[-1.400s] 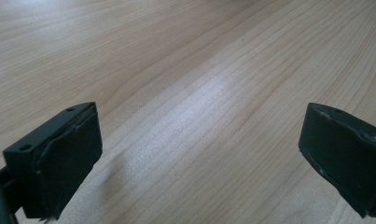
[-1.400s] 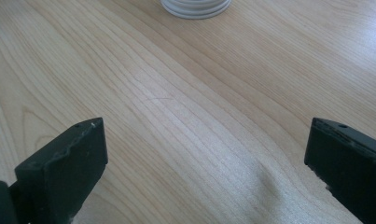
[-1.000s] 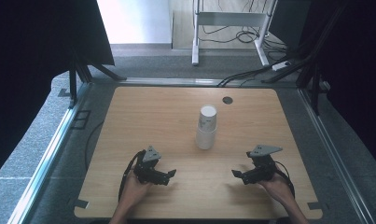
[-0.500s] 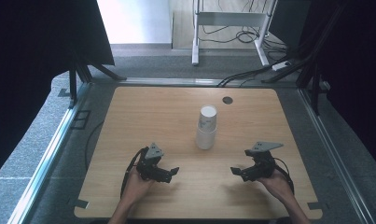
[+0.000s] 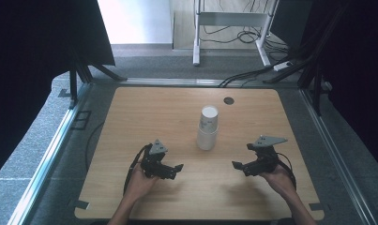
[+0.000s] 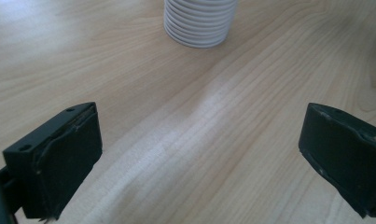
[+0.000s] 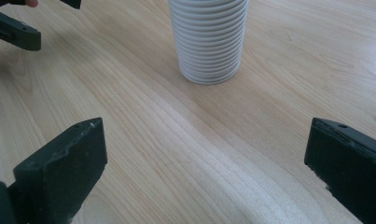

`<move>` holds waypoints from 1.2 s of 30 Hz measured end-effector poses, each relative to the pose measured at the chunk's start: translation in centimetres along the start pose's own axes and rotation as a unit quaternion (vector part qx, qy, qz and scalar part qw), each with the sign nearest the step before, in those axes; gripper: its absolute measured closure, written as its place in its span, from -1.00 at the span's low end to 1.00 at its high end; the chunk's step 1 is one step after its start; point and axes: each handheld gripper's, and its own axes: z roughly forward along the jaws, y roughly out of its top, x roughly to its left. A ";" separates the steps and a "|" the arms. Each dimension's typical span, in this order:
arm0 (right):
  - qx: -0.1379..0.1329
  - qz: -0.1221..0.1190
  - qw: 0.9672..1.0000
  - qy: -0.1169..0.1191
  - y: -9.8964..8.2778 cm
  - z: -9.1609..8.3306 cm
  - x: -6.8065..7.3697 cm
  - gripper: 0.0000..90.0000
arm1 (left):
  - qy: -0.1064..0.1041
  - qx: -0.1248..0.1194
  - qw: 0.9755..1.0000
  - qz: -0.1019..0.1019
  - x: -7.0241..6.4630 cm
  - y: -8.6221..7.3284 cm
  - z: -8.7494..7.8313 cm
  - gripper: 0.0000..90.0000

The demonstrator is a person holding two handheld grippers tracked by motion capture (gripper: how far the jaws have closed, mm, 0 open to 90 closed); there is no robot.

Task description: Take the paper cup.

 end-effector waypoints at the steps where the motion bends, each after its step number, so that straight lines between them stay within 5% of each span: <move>1: 0.001 0.000 1.000 0.001 0.3 0.0 0.0 -1.00 | 0.007 0.003 1.000 0.008 -0.1 0.4 0.1 -1.00; 22: 0.008 -0.016 1.000 0.015 3.2 0.4 0.0 -1.00 | -0.009 -0.017 1.000 0.020 0.5 3.7 1.3 -1.00; 36: -0.003 -0.018 0.999 0.047 5.3 1.3 -0.2 -1.00 | -0.025 -0.029 0.999 0.026 0.6 6.2 3.3 -1.00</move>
